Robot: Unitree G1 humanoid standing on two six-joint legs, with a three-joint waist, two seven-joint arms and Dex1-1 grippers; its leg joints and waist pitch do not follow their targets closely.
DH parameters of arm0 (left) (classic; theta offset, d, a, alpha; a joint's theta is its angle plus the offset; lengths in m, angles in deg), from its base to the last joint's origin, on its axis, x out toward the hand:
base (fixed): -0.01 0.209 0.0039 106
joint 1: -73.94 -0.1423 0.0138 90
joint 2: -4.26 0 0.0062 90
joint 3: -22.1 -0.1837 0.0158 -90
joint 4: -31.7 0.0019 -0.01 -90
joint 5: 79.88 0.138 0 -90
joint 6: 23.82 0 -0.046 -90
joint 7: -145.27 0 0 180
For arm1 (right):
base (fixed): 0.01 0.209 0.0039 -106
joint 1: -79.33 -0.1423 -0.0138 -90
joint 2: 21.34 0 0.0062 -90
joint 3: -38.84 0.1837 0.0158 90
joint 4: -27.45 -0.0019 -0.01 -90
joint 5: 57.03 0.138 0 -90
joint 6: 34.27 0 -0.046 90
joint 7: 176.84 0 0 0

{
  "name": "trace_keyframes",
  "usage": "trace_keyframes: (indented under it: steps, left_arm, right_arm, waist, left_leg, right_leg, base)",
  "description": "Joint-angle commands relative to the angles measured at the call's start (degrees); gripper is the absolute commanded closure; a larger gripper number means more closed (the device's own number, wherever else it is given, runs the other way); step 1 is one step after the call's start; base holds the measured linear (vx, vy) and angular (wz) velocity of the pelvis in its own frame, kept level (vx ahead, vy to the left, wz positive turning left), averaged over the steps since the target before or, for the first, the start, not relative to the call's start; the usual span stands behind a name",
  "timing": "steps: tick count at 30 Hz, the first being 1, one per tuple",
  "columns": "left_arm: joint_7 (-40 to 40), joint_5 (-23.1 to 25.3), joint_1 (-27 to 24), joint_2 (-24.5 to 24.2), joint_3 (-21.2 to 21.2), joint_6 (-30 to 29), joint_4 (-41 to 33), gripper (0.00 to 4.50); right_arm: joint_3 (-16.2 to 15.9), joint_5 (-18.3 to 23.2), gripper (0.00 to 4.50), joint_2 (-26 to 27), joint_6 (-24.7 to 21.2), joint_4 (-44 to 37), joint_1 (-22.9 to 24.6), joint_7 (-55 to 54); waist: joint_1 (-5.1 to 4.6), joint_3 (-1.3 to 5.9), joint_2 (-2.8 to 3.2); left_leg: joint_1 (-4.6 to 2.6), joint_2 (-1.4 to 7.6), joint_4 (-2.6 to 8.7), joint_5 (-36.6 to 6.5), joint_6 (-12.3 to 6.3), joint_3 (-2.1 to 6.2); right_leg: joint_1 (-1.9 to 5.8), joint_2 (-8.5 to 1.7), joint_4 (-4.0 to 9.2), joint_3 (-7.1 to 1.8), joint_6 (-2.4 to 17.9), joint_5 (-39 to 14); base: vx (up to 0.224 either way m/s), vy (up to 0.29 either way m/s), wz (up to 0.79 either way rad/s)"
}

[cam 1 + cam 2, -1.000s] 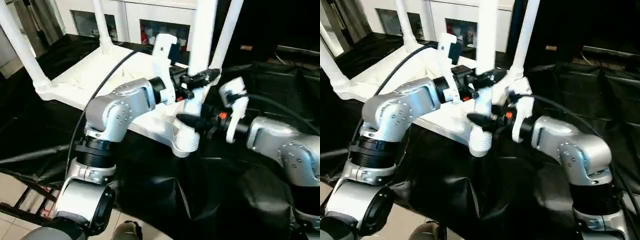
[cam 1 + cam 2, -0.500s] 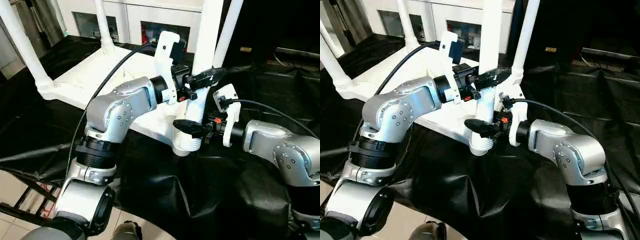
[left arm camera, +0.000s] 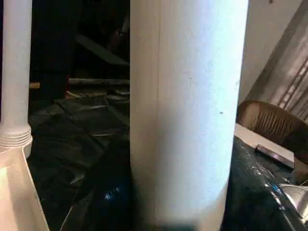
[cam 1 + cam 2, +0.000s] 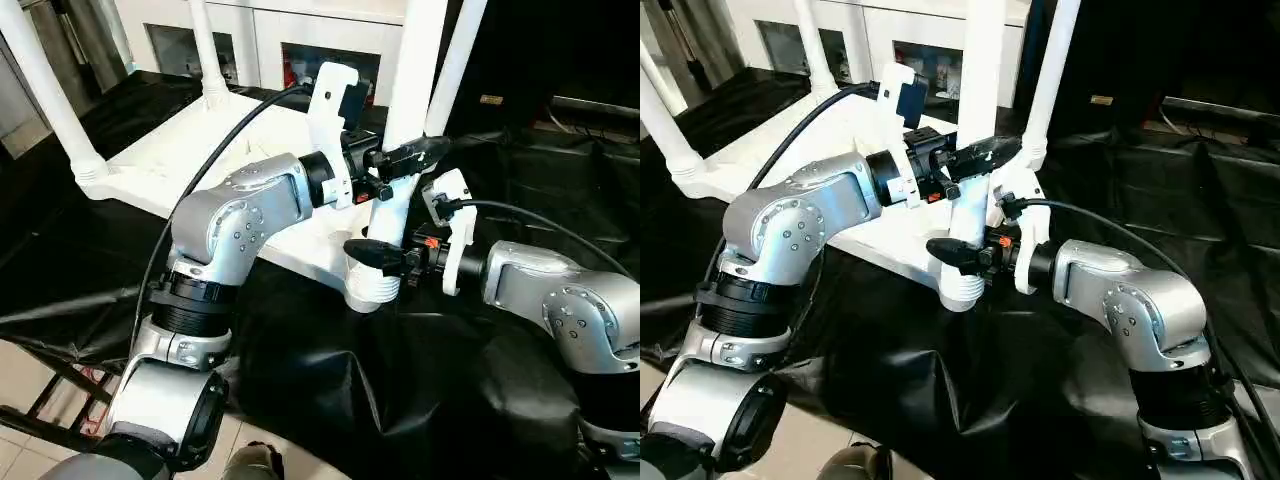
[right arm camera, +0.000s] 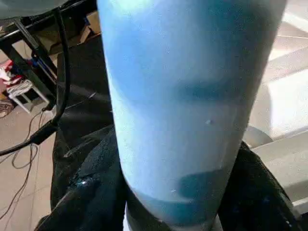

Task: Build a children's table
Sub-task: Pick table leg

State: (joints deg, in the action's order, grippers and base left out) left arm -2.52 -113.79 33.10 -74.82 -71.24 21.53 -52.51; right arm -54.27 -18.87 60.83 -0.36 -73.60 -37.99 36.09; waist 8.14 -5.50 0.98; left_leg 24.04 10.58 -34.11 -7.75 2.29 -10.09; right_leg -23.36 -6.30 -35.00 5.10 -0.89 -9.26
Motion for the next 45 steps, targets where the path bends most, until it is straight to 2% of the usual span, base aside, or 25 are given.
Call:
trace_keyframes:
  steps: [1, 2, 3, 7, 8, 15, 16, 17, 19, 23, 24, 25, 26, 28, 29, 31, 32, 35, 38, 39, 40, 41, 42, 43, 45]
  left_arm:
    - [0.68, 0.92, 0.93, -0.28, -0.74, -0.07, -1.14, 2.66]
    - [0.51, 0.78, 1.0, -0.14, -0.47, -0.09, -0.94, 2.66]
    - [0.01, 0.34, 1.21, 0.3, 0.33, -0.14, -0.32, 2.1]
    - [-0.6, -0.82, 1.67, 0.86, 2.33, 0.13, 0.64, 1.76]
    - [-1.25, -2.48, 2.1, 2.03, 5.11, 2.23, 1.14, 1.53]
    - [-2.92, -9.34, 5.16, 5.9, 15.5, 12.06, 3.02, 1.36]
    - [-2.92, -9.34, 5.16, 5.9, 15.5, 12.06, 3.02, 1.36]
    - [-4.3, -9.17, 6.3, 5.68, 17.18, 14.15, 4.62, 1.36]
    - [-5.13, -8.68, 7.03, 5.49, 18.18, 15.44, 5.7, 1.36]
    - [2.84, 3.1, 3.73, -3.25, 9.66, 19.52, 7.6, 1.36]
    - [8.68, 7.66, 1.45, -7.77, 3.83, 20.6, 7.55, 1.36]
    - [11.69, 9.72, 0.33, -9.98, 0.87, 21.07, 7.49, 1.36]
    - [16.72, 13.01, -1.6, -13.71, -4.12, 22.27, 7.22, 1.36]
    - [19.12, 14.38, -2.5, -15.44, -6.43, 22.93, 7.04, 1.36]
    - [24.85, 17.11, -3.96, -19.27, -11.58, 24.63, 7.25, 1.36]
    - [30.53, 19.25, -4.94, -22.5, -16.0, 26.46, 7.63, 1.36]
    - [30.53, 19.25, -4.94, -22.5, -16.0, 26.46, 7.63, 1.36]
    - [34.58, 23.4, -4.72, -24.6, -21.05, 28.67, 10.91, 1.36]
    - [35.51, 28.51, -3.63, -24.42, -24.16, 32.67, 15.74, 1.36]
    - [35.51, 28.51, -3.63, -24.42, -24.16, 32.67, 15.74, 1.36]
    - [33.68, 34.01, -1.36, -22.68, -26.98, 37.25, 23.38, 1.36]
    - [32.8, 35.68, -0.11, -21.67, -28.06, 39.02, 27.34, 1.36]
    - [32.38, 36.4, 0.62, -21.09, -28.6, 39.95, 29.62, 1.36]
    - [31.0, 37.7, 1.46, -20.44, -29.33, 41.22, 32.27, 1.36]
    - [28.85, 39.56, 2.68, -19.55, -30.52, 43.33, 36.27, 1.36]
  right_arm:
    - [0.61, -0.72, 2.55, -0.14, 0.45, 0.36, 0.02, -0.7]
    - [0.63, -0.73, 2.55, -0.12, 0.48, 0.34, 0.05, -0.71]
    - [0.68, -0.75, 2.55, -0.07, 0.56, 0.27, 0.13, -0.72]
    - [0.9, -0.86, 2.55, 0.15, 0.92, 0.21, 0.25, -0.85]
    - [1.22, -0.85, 2.56, 0.43, 1.37, 0.18, 0.35, -1.03]
    - [3.09, -0.54, 2.57, 1.82, 2.51, 0.1, 0.62, -1.81]
    - [3.09, -0.54, 2.57, 1.82, 2.51, 0.1, 0.62, -1.81]
    - [3.53, -0.73, 2.57, 2.18, 3.04, 0.08, 0.78, -2.35]
    - [3.78, -0.88, 2.57, 2.43, 3.45, 0.06, 0.91, -2.76]
    - [6.42, -4.62, 2.57, 2.95, 8.37, 0.96, 2.32, -7.29]
    - [7.04, -5.81, 2.57, 2.31, 10.04, 1.29, 3.17, -7.6]
    - [7.25, -6.31, 2.57, 1.89, 10.77, 1.44, 3.6, -7.51]
    - [7.33, -7.08, 2.57, 1.08, 11.23, 1.44, 4.3, -7.52]
    - [7.3, -7.39, 2.57, 0.68, 11.21, 1.35, 4.63, -7.56]
    - [7.12, -8.0, 2.57, 0.04, 11.08, 1.27, 5.41, -7.52]
    - [7.06, -8.33, 2.57, -0.21, 11.05, 1.32, 6.05, -7.67]
    - [7.06, -8.33, 2.57, -0.21, 11.05, 1.32, 6.05, -7.67]
    - [6.54, -9.0, 2.57, -0.31, 11.61, 1.25, 6.59, -7.73]
    - [6.23, -9.47, 2.57, -0.06, 12.51, 1.35, 6.77, -7.68]
    - [6.23, -9.47, 2.57, -0.06, 12.51, 1.35, 6.77, -7.68]
    - [6.14, -9.65, 2.57, 0.08, 12.92, 1.39, 6.83, -7.54]
    - [6.18, -9.73, 2.57, 0.12, 12.95, 1.38, 6.86, -7.47]
    - [6.21, -9.8, 2.57, 0.14, 12.96, 1.39, 6.87, -7.43]
    - [6.23, -9.82, 2.57, 0.1, 12.94, 1.3, 6.97, -7.37]
    - [6.26, -9.98, 2.57, 0.13, 12.96, 1.13, 7.22, -7.32]
  waist:
    - [-0.04, 5.73, -1.17]
    - [-0.03, 5.75, -1.15]
    - [-0.04, 5.76, -1.18]
    - [-0.05, 5.75, -1.12]
    - [-0.06, 5.62, -1.17]
    - [0.06, 5.63, -1.21]
    - [0.05, 5.61, -1.25]
    - [0.08, 5.58, -0.94]
    - [-0.01, 5.53, -1.04]
    - [-0.09, 5.53, -0.42]
    - [-0.35, 5.46, -0.23]
    - [-0.49, 5.49, -0.29]
    - [-0.39, 5.51, -0.17]
    - [-0.57, 5.46, 0.09]
    - [-0.46, 5.57, 0.35]
    - [-0.69, 5.35, 0.33]
    - [-0.62, 5.44, 0.43]
    - [-0.81, 5.21, 0.31]
    - [-0.82, 5.12, 0.59]
    - [-0.98, 5.0, 0.41]
    - [-0.99, 5.03, 0.8]
    - [-1.11, 4.78, 0.64]
    - [-0.9, 4.96, 0.46]
    - [-0.8, 5.03, 0.57]
    - [-0.97, 4.98, 0.51]
  left_leg:
    - [-1.81, 1.97, 3.68, -11.61, 1.69, 0.52]
    - [-1.82, 1.99, 3.69, -11.65, 1.71, 0.53]
    - [-1.81, 2.0, 3.68, -11.63, 1.74, 0.53]
    - [-1.82, 1.96, 3.65, -11.75, 1.74, 0.51]
    - [-1.72, 1.87, 3.63, -11.86, 1.66, 0.48]
    - [-1.73, 1.91, 3.54, -12.29, 1.02, 0.52]
    - [-1.69, 1.85, 3.53, -12.44, 0.94, 0.53]
    - [-1.74, 1.88, 3.57, -12.64, 1.01, 0.6]
    - [-1.74, 1.82, 3.66, -13.29, 1.2, 0.61]
    - [-2.22, 2.09, 4.19, -14.38, 2.92, 0.98]
    - [-2.21, 2.09, 4.22, -14.77, 3.34, 0.86]
    - [-2.19, 2.07, 4.35, -14.7, 3.63, 0.87]
    - [-2.23, 2.07, 4.36, -14.64, 3.74, 0.98]
    - [-2.51, 2.18, 4.43, -15.28, 4.3, 0.77]
    - [-2.56, 2.11, 4.35, -15.41, 4.43, 0.82]
    - [-2.3, 2.05, 4.62, -16.55, 4.32, 0.89]
    - [-2.52, 2.09, 4.58, -17.22, 4.52, 0.84]
    - [-2.44, 2.08, 4.57, -18.92, 4.63, 0.79]
    - [-2.7, 2.17, 4.63, -21.35, 5.03, 0.94]
    - [-2.74, 2.13, 4.64, -22.13, 5.09, 0.95]
    - [-2.78, 2.2, 4.65, -22.45, 5.27, 1.1]
    - [-2.92, 1.98, 4.65, -23.48, 5.06, 0.89]
    - [-3.27, 1.95, 4.51, -24.57, 5.41, 1.03]
    - [-2.72, 2.16, 4.75, -23.62, 5.46, 1.39]
    - [-2.58, 2.15, 4.79, -23.69, 5.25, 1.41]
  right_leg:
    - [2.82, -2.56, 4.05, -2.46, 8.66, -14.3]
    - [2.84, -2.59, 4.04, -2.46, 8.7, -14.32]
    - [2.84, -2.55, 4.0, -2.46, 8.74, -14.13]
    - [2.88, -2.55, 4.01, -2.44, 9.14, -13.65]
    - [2.91, -2.61, 4.07, -2.44, 9.32, -13.86]
    - [2.94, -2.69, 4.12, -2.37, 9.76, -13.92]
    - [2.94, -2.68, 4.19, -2.34, 9.61, -14.29]
    - [2.92, -2.63, 4.14, -2.33, 9.44, -14.44]
    - [2.85, -2.52, 4.39, -2.33, 8.26, -15.39]
    - [2.29, -2.44, 4.67, -2.43, 5.48, -16.65]
    - [2.27, -2.27, 4.35, -2.52, 5.45, -16.24]
    - [2.32, -2.17, 4.29, -2.57, 4.97, -15.99]
    - [2.25, -2.28, 4.27, -2.58, 5.07, -15.69]
    - [2.05, -2.24, 3.92, -2.74, 6.44, -14.56]
    - [2.05, -2.33, 3.8, -2.68, 7.65, -13.27]
    - [2.23, -2.34, 3.81, -2.7, 8.19, -13.7]
    - [2.15, -2.42, 3.73, -2.7, 8.4, -13.8]
    - [2.2, -2.72, 3.75, -2.78, 9.53, -15.62]
    - [2.03, -3.0, 4.27, -2.82, 8.58, -19.7]
    - [1.91, -2.91, 4.6, -2.82, 8.21, -20.6]
    - [1.9, -2.98, 4.5, -2.81, 8.37, -20.46]
    - [1.49, -2.61, 5.2, -2.8, 7.67, -21.93]
    - [1.61, -2.9, 5.2, -2.84, 7.06, -22.82]
    - [2.23, -3.29, 4.79, -2.77, 7.5, -22.06]
    - [2.16, -3.17, 4.83, -2.64, 7.68, -21.72]
  base:
    - [0.0, 0.0, 0.0]
    - [0.0, 0.0, 0.0]
    - [0.0, 0.0, 0.0]
    - [0.0, 0.0, 0.0]
    - [0.0, 0.0, 0.0]
    - [0.0, 0.0, 0.0]
    - [0.0, 0.0, 0.0]
    - [0.0, 0.0, 0.0]
    - [0.0, 0.0, 0.0]
    - [0.0, 0.0, 0.0]
    - [0.0, 0.0, 0.0]
    - [0.0, 0.0, 0.0]
    - [0.0, 0.0, 0.0]
    - [0.0, 0.0, 0.0]
    - [0.0, 0.0, 0.0]
    - [0.0, 0.0, 0.0]
    - [0.0, 0.0, 0.0]
    - [0.0, 0.0, 0.0]
    - [0.0, 0.0, 0.0]
    - [0.0, 0.0, 0.0]
    - [0.0, 0.0, 0.0]
    - [0.0, 0.0, 0.0]
    - [0.0, 0.0, 0.0]
    - [0.0, 0.0, 0.0]
    - [0.0, 0.0, 0.0]
